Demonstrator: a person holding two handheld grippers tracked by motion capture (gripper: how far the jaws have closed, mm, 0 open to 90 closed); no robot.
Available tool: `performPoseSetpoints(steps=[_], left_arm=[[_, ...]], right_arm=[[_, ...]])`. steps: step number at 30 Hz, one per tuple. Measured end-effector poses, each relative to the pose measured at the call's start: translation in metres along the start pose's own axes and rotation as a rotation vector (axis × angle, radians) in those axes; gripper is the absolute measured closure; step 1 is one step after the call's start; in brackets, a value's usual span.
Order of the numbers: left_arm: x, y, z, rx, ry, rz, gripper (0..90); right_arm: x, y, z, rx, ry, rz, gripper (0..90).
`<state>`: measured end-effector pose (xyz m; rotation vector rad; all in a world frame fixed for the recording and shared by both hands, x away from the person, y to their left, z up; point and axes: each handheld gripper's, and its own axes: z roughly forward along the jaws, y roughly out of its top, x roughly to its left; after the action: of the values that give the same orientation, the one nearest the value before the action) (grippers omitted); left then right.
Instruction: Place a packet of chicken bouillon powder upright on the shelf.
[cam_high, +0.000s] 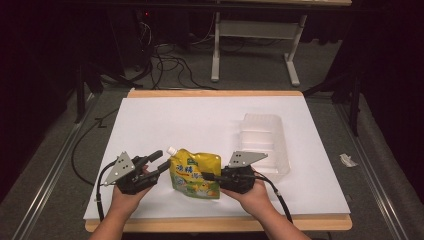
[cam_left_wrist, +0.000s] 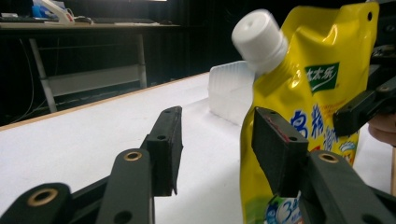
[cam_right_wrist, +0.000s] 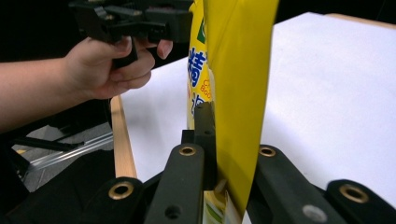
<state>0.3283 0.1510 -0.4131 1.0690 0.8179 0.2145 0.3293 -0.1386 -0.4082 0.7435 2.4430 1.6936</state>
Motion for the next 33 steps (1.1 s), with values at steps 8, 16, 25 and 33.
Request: performPoseSetpoints(steps=[8, 16, 25, 33], left_arm=[[0.005, -0.001, 0.000, 0.004, 0.023, 0.009, 48.1], [0.013, -0.007, 0.004, 0.057, 0.075, 0.013, 44.2], [0.024, -0.012, 0.009, 0.099, 0.161, 0.025, 40.1], [0.027, -0.011, 0.009, 0.080, 0.184, 0.025, 38.7]], right_arm=[[-0.002, 0.004, -0.015, -0.045, -0.036, -0.014, 88.2], [-0.005, 0.010, -0.039, -0.108, -0.066, -0.026, 88.2], [-0.005, 0.016, -0.054, -0.141, -0.089, -0.061, 88.2], [-0.004, 0.023, -0.068, -0.184, -0.096, -0.075, 88.3]])
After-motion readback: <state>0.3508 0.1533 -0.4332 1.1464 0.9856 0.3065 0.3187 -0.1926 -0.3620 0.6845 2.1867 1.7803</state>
